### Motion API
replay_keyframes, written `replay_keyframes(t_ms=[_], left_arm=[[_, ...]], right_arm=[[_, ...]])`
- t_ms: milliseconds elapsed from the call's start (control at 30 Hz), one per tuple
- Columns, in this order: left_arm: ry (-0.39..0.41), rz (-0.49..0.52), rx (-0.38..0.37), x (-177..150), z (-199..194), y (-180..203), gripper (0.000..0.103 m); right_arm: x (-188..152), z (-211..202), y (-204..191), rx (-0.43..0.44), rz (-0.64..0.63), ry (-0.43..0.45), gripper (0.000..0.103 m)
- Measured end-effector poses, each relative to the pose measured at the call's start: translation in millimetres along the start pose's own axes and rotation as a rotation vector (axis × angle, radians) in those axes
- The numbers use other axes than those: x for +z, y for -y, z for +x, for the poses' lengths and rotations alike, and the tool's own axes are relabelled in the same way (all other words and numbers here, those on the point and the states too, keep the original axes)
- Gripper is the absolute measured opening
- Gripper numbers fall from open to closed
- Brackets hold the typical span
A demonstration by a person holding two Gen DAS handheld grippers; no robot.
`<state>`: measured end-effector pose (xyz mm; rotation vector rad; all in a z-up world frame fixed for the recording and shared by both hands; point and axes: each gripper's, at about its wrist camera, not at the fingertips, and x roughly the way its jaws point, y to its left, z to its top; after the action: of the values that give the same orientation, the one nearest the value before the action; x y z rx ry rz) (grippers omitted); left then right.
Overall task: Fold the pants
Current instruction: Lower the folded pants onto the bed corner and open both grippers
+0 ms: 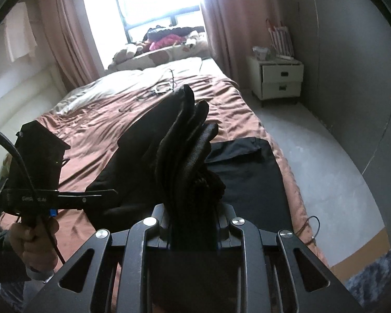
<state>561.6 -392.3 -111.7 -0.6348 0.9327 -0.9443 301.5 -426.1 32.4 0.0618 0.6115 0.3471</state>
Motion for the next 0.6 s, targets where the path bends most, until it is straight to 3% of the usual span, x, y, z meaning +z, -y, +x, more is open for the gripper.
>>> replay_keyframes(t_ms=[233, 267, 300, 333, 367, 600], left_arm=[[0.029, 0.011, 0.042, 22.5, 12.4, -23.6, 0.008], [0.024, 0.014, 0.068, 24.7, 17.0, -28.4, 0.012], [0.008, 0.009, 0.102, 27.3, 23.5, -35.9, 0.025], [-0.017, -0.013, 0.139, 29.6, 29.7, -46.4, 0.031], [-0.031, -0.038, 0.165, 30.1, 32.5, -55.4, 0.040], [-0.017, -0.108, 0.198, 33.8, 26.0, -93.9, 0.052]], right_arm=[[18.7, 23.2, -19.3, -0.024, -0.027, -0.029, 0.020], [22.0, 28.3, -20.7, -0.047, -0.026, -0.037, 0.022], [24.2, 36.1, -20.3, -0.078, -0.011, -0.058, 0.027], [21.2, 43.0, -15.7, -0.115, 0.018, -0.094, 0.035], [20.2, 47.6, -11.3, -0.145, 0.041, -0.118, 0.036], [5.8, 17.9, -21.9, -0.184, 0.118, -0.095, 0.036]])
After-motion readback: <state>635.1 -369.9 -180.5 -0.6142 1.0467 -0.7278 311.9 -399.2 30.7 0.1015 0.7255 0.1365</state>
